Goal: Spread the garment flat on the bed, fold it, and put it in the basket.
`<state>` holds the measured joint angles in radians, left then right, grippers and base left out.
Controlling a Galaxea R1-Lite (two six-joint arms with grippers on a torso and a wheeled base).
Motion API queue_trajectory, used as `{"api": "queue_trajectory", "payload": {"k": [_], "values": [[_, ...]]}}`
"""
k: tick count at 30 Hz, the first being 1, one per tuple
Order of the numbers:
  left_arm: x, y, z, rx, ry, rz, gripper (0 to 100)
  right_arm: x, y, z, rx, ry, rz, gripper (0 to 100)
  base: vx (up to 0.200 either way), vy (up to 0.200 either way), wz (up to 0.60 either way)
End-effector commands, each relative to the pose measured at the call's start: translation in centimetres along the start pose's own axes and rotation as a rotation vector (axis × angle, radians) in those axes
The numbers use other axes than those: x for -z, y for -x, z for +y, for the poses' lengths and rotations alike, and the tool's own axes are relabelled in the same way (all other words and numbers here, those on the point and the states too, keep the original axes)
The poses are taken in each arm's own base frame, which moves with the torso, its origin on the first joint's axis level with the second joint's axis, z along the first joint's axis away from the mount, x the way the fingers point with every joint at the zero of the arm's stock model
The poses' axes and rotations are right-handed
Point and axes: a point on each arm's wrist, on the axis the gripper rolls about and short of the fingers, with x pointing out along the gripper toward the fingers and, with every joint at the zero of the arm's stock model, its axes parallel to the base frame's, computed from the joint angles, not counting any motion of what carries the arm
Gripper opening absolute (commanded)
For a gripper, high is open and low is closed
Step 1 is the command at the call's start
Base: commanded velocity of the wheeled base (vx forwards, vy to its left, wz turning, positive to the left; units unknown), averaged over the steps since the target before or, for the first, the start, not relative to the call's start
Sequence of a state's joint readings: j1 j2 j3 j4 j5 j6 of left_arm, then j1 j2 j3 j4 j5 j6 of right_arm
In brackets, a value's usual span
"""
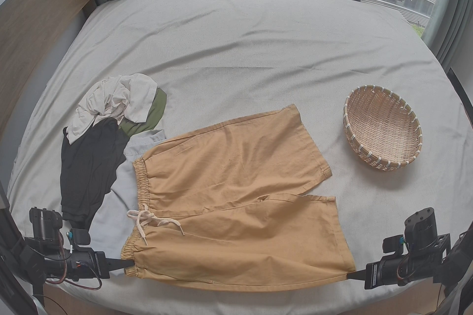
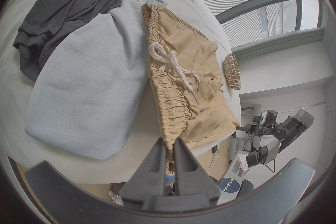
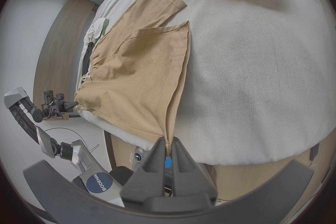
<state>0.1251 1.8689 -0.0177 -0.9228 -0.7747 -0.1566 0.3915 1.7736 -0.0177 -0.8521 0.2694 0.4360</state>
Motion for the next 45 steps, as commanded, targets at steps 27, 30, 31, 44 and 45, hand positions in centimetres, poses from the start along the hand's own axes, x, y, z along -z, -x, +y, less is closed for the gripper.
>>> {"api": "queue_trajectory", "payload": {"k": [27, 30, 31, 44, 45], "values": [[-5.2, 1.9, -2.4, 0.172, -0.089, -0.409, 0, -10.1, 0.6, 4.6, -0.254, 0.078, -0.567, 0, 0.0, 0.0, 0.0], [-5.6, 1.3, -2.7, 0.165, -0.09, -0.415, 0, -11.2, 0.7, 5.0, -0.267, 0.085, -0.606, 0, 0.0, 0.0, 0.0], [-5.5, 1.3, -2.7, 0.165, -0.088, -0.415, 0, -11.3, 0.7, 4.9, -0.266, 0.082, -0.609, 0, 0.0, 0.0, 0.0], [-8.7, 0.5, -2.8, 0.134, 0.009, -0.53, 0, -15.7, 1.2, 4.5, -0.256, 0.071, -0.734, 0, 0.0, 0.0, 0.0], [-8.7, 0.5, -2.8, 0.134, 0.011, -0.531, 0, -15.9, 1.1, 4.5, -0.255, 0.07, -0.733, 0, 0.0, 0.0, 0.0]]}}
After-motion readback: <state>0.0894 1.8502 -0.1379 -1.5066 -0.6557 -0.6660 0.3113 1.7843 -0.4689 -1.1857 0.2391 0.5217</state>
